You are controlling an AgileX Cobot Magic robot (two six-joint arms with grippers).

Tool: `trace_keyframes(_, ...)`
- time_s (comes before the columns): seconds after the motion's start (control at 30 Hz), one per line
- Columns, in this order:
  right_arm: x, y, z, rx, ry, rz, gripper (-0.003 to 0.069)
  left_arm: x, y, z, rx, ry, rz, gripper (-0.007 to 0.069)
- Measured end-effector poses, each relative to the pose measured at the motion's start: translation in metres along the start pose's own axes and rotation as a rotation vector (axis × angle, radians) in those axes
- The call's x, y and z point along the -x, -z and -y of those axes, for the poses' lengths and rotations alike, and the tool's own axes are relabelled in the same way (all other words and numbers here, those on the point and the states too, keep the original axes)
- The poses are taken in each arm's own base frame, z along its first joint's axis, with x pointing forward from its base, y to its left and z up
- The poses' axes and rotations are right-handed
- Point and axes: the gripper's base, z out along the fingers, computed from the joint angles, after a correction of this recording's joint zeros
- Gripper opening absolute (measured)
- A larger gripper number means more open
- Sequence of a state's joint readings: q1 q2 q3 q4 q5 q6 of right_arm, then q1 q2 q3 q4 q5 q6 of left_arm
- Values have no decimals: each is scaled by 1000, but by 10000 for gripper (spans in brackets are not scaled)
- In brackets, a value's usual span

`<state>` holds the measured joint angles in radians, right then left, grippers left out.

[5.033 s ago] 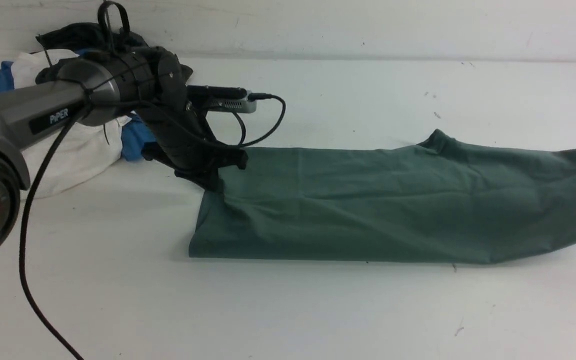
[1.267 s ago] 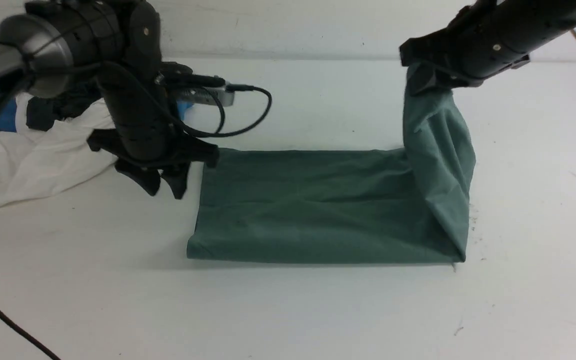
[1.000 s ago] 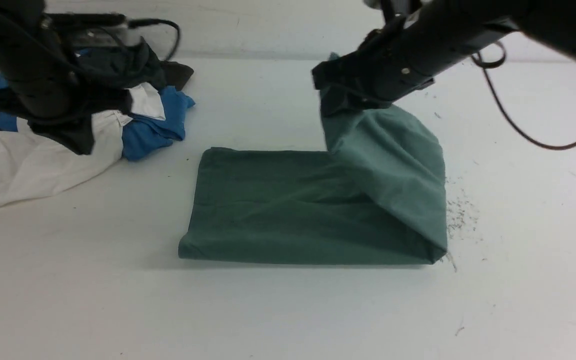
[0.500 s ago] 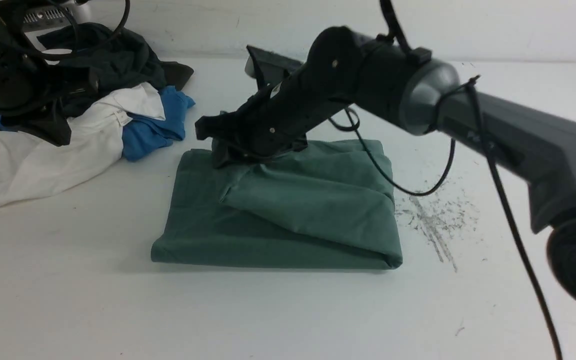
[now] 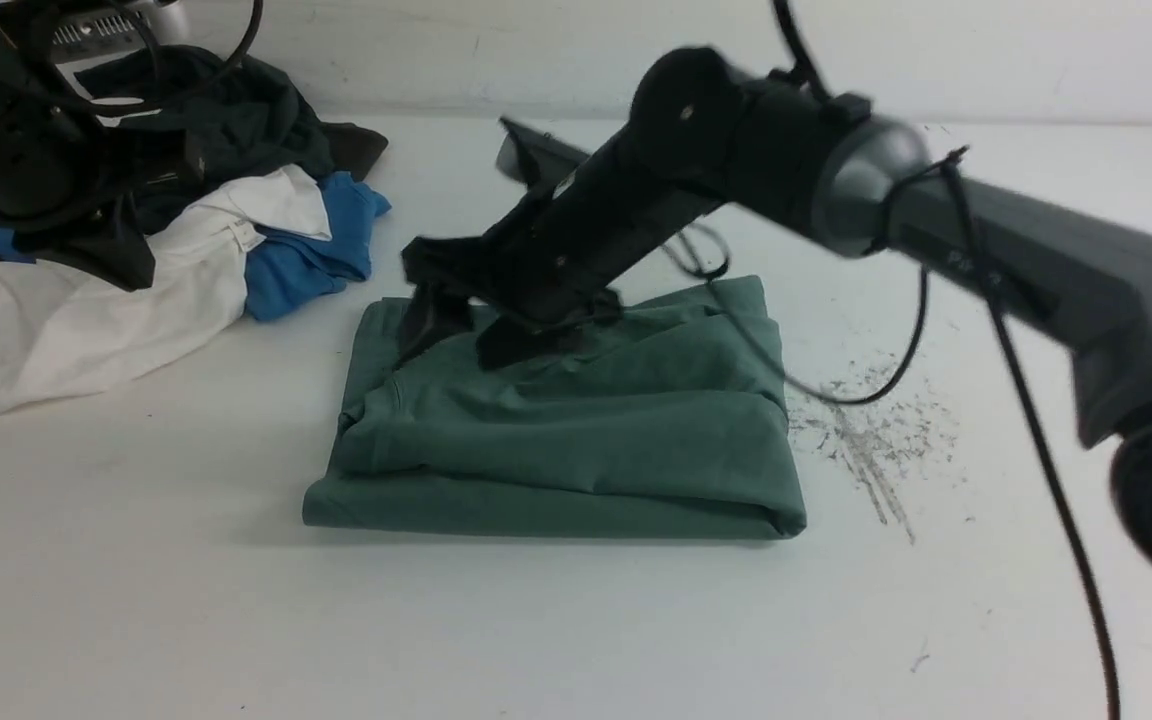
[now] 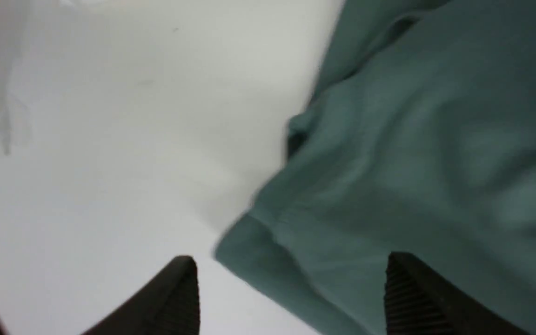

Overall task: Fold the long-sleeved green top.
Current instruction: Use the right arm to drag the right edge of the fabric to the left and folds it over the left edge

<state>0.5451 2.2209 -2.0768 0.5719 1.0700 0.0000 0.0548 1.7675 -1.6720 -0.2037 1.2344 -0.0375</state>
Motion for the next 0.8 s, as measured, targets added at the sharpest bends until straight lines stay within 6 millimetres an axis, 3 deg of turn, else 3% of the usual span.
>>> trace_keyframes(0.07,9,34,13,-82,28,25,444,-1,-1,5,-19,-40,-2,-4)
trace_keyframes(0.1,9,40,17,-103,30,22,425,-1,-1,6,-22,-43,-3,-4)
trace_keyframes(0.13,14,68,34,-196,41,29,358,-2,-3,15,-45,-78,-11,-4)
trace_keyframes(0.17,15,83,42,-249,49,31,304,-3,-6,21,-58,-94,-20,-4)
trace_keyframes(0.23,18,105,54,-340,66,48,193,-5,-17,37,-87,-129,-49,-4)
trace_keyframes(0.27,17,107,56,-358,70,47,166,-6,-17,39,-88,-133,-50,-4)
trace_keyframes(0.3,17,119,65,-413,71,55,80,-9,-29,55,-114,-172,-83,-4)
trace_keyframes(0.37,14,125,71,-447,66,47,22,-13,-44,72,-139,-222,-124,-4)
trace_keyframes(0.43,11,124,73,-447,55,32,1,-19,-58,90,-161,-268,-163,-4)
trace_keyframes(0.5,6,112,75,-393,28,-4,-10,-29,-79,113,-179,-323,-211,-4)
trace_keyframes(0.57,3,96,76,-335,18,-43,-13,-33,-95,125,-184,-348,-233,-4)
trace_keyframes(0.7,-5,49,95,-277,-22,-141,-14,-37,-129,129,-168,-353,-285,-4)
trace_keyframes(0.73,-5,48,95,-275,-22,-142,-14,-37,-130,129,-166,-353,-288,-4)
trace_keyframes(0.8,-12,18,115,-281,-49,-191,-14,-39,-147,124,-130,-362,-332,-4)
